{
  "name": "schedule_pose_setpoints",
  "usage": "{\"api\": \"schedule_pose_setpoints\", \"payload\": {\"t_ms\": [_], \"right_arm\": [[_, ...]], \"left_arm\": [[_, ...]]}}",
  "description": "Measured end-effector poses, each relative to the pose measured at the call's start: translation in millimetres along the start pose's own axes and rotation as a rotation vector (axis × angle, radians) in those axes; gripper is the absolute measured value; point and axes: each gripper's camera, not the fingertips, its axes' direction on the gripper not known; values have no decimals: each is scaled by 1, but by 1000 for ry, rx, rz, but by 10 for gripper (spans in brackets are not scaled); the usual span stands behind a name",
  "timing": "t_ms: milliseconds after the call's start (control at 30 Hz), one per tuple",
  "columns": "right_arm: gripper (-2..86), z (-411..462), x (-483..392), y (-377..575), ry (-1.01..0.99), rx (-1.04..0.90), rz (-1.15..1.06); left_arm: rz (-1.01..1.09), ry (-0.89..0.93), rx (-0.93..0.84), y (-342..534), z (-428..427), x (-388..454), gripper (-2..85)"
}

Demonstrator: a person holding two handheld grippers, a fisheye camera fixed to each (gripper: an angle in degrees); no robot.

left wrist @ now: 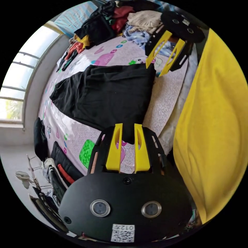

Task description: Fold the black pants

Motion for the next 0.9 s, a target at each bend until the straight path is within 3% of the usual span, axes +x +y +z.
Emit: {"api": "schedule_pose_setpoints", "payload": {"t_ms": [233,567,667,900], "right_arm": [[94,14,-48,-31,164,-65,-242],[35,21,-52,-53,202,-95,-244],[22,19,-44,-60,183,-105,-233],[14,-12,25,-72,-21,-80,-49]], "left_arm": [[220,-142,-69,-14,-1,70,97],[261,-261,-133,-14,2,92,40],[295,-302,-149,-15,7,95,20],[181,-175,-126,-8,-19,41,3]]}}
